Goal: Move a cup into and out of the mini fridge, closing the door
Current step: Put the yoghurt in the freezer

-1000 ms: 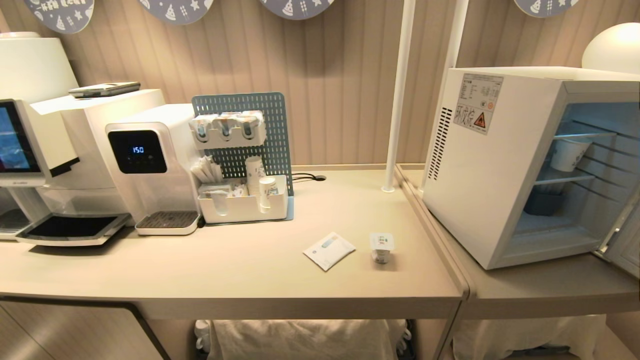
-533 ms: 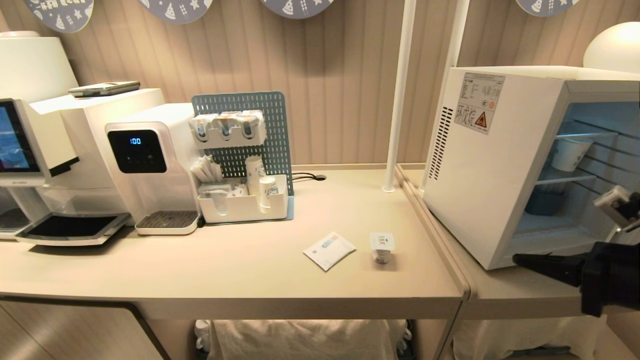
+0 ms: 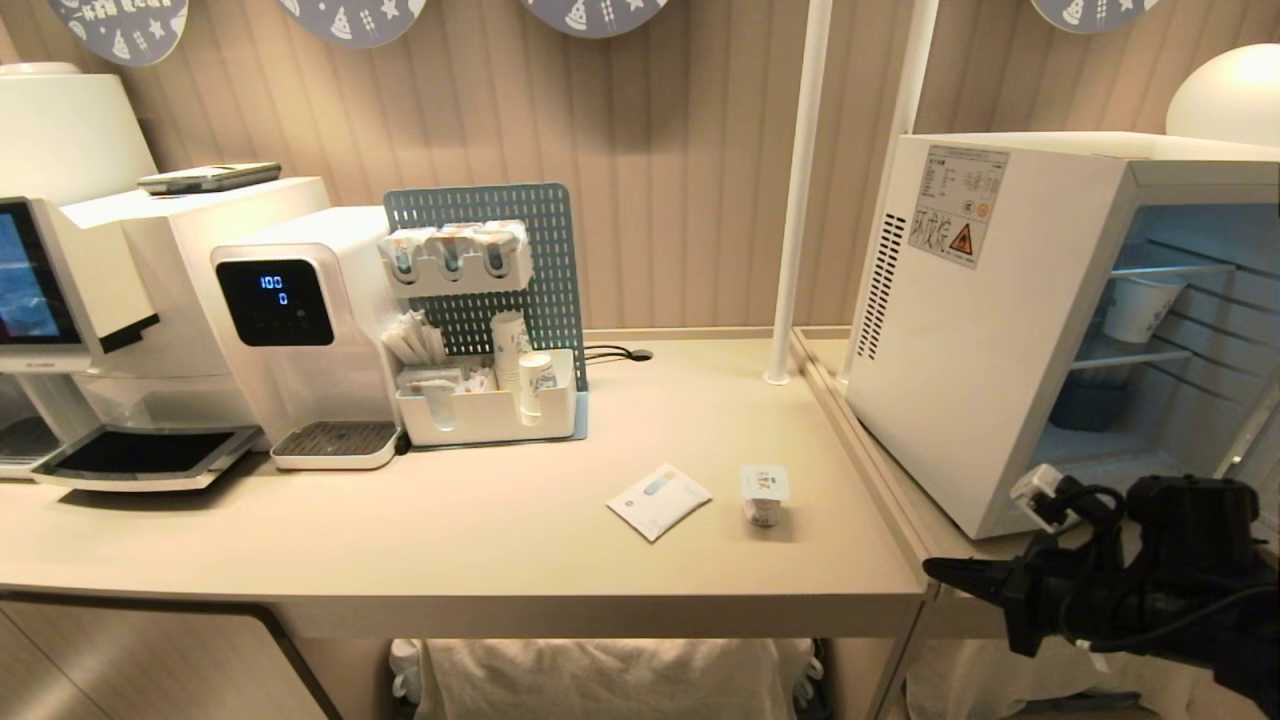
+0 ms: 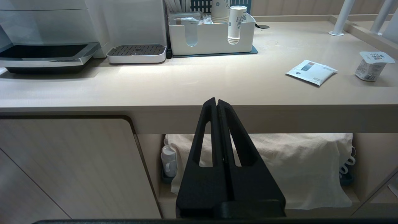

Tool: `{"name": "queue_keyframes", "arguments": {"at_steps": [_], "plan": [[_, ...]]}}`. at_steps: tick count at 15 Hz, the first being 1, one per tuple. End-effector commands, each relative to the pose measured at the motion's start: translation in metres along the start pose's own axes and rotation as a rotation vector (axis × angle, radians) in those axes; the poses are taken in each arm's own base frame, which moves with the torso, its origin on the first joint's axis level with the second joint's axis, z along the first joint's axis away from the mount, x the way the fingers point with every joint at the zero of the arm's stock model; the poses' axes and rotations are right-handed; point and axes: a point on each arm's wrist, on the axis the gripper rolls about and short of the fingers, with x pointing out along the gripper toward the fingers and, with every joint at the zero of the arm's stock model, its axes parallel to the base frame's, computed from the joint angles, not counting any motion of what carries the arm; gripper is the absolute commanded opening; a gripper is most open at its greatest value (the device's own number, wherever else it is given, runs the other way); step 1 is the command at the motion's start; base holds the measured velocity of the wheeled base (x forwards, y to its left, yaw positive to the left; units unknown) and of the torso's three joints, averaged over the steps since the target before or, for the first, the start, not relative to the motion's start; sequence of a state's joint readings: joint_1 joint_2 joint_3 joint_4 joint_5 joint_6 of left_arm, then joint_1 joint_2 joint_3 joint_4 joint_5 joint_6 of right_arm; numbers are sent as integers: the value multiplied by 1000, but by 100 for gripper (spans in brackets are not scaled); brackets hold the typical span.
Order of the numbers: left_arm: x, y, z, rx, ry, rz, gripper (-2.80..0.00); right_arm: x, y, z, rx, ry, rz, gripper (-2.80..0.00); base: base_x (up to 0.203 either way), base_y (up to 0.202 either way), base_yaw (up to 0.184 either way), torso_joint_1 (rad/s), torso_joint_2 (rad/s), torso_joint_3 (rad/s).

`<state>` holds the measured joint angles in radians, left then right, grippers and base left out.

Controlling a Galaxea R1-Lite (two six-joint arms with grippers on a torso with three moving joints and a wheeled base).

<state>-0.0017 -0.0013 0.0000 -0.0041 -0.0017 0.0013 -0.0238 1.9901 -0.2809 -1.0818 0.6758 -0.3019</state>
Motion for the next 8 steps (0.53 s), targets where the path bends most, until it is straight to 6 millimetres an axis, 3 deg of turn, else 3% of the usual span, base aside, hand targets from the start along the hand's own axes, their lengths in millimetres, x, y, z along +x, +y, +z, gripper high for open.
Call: {"name": "queue_keyframes", "arguments": {"at_steps": [1,3,5,8], "plan": [[0,0,0,0,1,0,-280,42,-18,-52,43,82,-31,-280,0,0,0,0,0,0],[0,0,0,0,2,2,-280,64,-27,-67,11,75,-104,-280,0,0,0,0,0,0],[0,0,0,0,2,2,-280,81,-36,-54,-53,-4,-187,-280,0,0,0,0,0,0],[0,0,0,2,2,2,-280,91,-38,-53,-65,-15,-209,-280,0,0,0,0,0,0]]}}
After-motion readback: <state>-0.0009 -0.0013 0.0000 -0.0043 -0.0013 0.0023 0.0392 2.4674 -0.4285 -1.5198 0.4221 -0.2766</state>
